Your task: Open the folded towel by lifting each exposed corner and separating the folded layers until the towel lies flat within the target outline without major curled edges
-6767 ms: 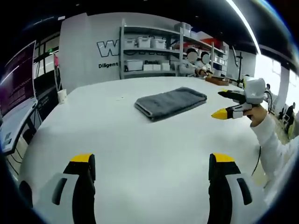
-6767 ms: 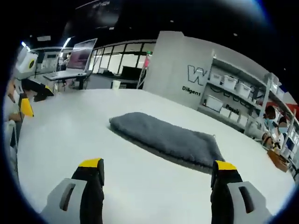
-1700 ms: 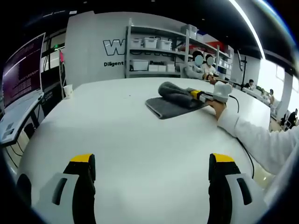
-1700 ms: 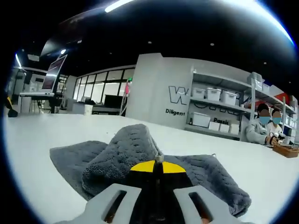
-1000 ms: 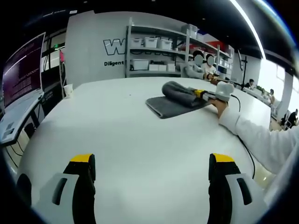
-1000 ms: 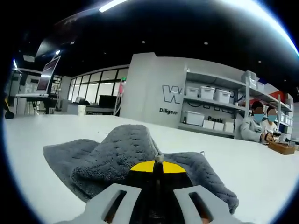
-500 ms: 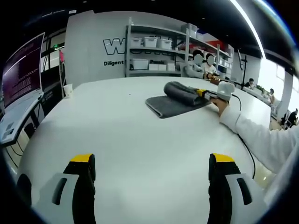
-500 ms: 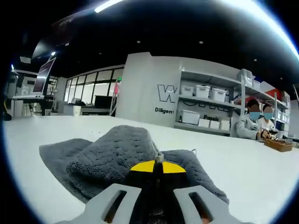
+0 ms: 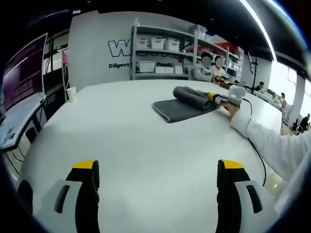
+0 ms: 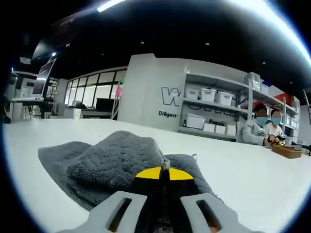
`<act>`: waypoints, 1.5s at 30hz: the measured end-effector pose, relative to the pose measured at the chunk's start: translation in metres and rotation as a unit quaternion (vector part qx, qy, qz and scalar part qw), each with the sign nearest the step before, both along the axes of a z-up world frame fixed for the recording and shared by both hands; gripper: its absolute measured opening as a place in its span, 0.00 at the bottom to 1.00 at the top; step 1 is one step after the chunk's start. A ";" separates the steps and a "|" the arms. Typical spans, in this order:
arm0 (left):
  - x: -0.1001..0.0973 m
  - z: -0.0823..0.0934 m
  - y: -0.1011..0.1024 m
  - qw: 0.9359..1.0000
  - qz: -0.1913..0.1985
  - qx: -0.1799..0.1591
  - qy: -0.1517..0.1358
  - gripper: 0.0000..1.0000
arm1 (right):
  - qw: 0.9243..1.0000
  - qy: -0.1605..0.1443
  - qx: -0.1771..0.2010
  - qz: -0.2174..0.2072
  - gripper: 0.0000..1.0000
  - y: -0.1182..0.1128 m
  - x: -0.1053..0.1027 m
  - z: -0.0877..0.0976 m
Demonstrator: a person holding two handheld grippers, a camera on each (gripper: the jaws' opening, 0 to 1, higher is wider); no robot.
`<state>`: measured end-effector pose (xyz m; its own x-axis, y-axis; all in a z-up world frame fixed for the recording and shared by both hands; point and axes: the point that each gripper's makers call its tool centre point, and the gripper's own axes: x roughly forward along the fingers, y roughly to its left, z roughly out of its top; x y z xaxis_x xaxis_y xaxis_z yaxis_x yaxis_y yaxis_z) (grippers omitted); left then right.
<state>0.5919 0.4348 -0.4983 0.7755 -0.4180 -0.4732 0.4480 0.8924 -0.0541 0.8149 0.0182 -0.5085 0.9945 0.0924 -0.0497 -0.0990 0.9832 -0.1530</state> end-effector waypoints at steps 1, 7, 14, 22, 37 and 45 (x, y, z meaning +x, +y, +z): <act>0.000 0.000 0.000 1.000 0.000 0.000 0.000 0.99 | 1.000 0.000 -0.002 0.000 0.00 -0.001 0.000 0.000; 0.001 0.000 0.001 1.000 0.002 -0.001 0.000 0.99 | 1.000 0.000 -0.005 -0.006 0.00 -0.009 -0.002 0.000; 0.001 0.000 0.001 1.000 0.001 0.000 0.000 0.99 | 1.000 0.001 -0.008 -0.012 0.00 -0.019 -0.002 0.000; 0.001 0.000 0.001 1.000 0.001 0.000 0.001 0.99 | 1.000 0.001 -0.011 -0.018 0.00 -0.028 -0.003 0.000; 0.002 0.000 0.000 1.000 0.002 0.002 0.002 0.99 | 1.000 0.000 -0.011 -0.029 0.00 -0.044 -0.006 0.001; 0.002 -0.001 0.000 1.000 0.002 0.002 0.003 0.99 | 0.999 0.001 -0.011 -0.037 0.00 -0.053 -0.009 0.001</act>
